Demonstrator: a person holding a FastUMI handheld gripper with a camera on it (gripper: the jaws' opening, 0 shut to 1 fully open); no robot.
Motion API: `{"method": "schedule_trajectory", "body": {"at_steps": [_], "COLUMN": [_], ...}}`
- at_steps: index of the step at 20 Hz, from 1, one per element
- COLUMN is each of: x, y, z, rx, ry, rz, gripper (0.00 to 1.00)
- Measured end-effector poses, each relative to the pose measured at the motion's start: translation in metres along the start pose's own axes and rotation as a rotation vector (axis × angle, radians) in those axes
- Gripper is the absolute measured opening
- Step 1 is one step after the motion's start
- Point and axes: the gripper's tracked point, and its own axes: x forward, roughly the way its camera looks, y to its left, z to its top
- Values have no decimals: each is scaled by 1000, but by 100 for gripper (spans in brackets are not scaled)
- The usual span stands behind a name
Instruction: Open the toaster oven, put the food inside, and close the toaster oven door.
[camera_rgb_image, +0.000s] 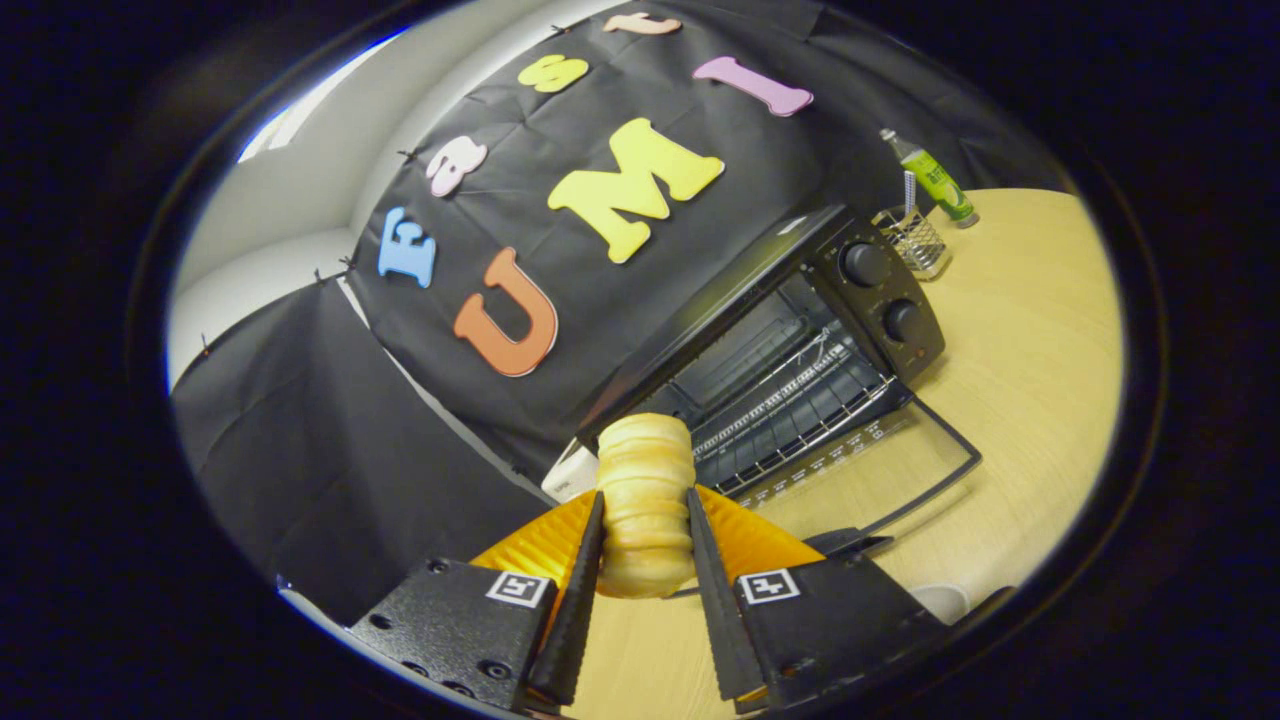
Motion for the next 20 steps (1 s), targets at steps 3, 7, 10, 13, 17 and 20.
{"method": "schedule_trajectory", "body": {"at_steps": [3, 7, 10, 13, 17, 20], "x": [33, 72, 96, 121, 142, 146], "y": [-22, -51, -65, -78, -93, -100], "z": [4, 16, 34, 54, 77, 80], "rx": [-16, -11, -47, -64, -44, -52], "ry": [18, 36, 14, -23, -60, -54], "rz": [-41, -94, -116, -137, -171, -172], "gripper": [55, 56, 55, 56, 56, 56]}}
